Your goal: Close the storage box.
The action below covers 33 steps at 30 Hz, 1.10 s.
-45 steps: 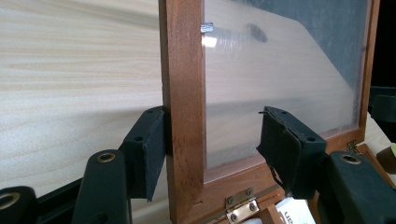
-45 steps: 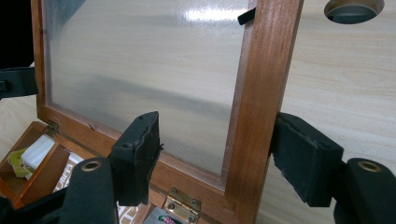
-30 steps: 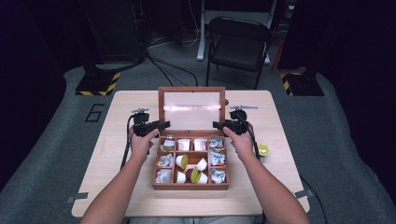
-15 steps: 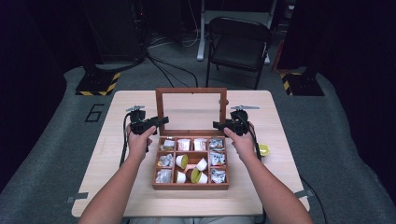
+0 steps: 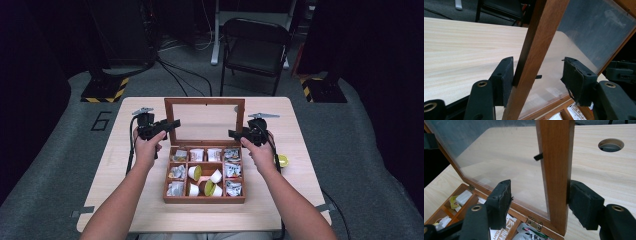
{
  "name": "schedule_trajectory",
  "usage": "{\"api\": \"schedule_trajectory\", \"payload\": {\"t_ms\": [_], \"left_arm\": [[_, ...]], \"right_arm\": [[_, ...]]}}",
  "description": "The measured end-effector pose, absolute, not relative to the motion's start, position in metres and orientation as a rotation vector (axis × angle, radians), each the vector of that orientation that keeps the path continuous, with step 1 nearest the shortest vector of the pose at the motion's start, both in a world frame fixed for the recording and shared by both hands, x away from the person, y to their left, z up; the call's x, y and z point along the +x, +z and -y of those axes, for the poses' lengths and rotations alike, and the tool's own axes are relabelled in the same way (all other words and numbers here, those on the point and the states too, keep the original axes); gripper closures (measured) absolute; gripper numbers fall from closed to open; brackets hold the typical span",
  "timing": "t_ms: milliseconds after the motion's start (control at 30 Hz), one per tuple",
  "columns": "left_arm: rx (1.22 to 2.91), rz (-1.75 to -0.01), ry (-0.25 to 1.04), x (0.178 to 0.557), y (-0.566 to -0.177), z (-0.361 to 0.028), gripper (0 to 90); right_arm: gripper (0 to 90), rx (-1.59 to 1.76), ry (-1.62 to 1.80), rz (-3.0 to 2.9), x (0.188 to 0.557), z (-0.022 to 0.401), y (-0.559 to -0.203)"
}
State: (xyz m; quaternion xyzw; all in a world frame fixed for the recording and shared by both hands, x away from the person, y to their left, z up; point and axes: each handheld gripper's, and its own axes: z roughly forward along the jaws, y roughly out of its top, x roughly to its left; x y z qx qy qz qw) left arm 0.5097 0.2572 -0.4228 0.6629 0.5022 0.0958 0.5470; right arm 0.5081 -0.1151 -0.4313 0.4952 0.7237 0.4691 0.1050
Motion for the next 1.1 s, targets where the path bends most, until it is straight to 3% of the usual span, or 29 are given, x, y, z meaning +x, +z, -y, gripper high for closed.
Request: {"api": "schedule_trajectory", "payload": {"t_ms": [633, 1100], "left_arm": [[1.623, -1.126, 0.243, 0.483, -0.408, -0.257, 39.2], [1.664, -1.012, 0.275, 0.440, -0.400, -0.260, 31.7]], "right_arm": [[36.7, 1.417, 1.429, -2.138, 0.497, 0.114, -0.410], [35.0, 1.280, 1.447, -2.167, 0.456, 0.122, -0.395]]}}
